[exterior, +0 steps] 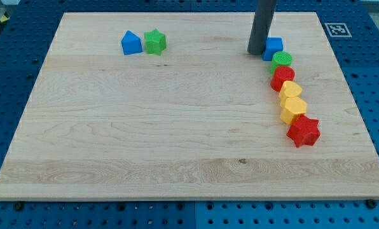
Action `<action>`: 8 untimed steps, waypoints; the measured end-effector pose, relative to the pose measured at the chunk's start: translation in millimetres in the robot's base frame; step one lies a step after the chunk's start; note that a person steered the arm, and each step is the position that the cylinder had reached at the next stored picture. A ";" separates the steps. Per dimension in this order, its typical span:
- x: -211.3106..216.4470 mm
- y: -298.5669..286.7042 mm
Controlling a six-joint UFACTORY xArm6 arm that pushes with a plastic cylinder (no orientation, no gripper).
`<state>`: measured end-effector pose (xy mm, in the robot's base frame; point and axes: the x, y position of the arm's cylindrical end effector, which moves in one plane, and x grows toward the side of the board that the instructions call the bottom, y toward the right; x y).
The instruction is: Move the blue triangle to the green star
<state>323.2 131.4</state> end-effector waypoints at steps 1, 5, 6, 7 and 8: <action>-1.1 -44.7; -73.8 -294.2; -72.1 -346.5; -59.6 -341.5; -49.4 -319.6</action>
<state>273.8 -188.3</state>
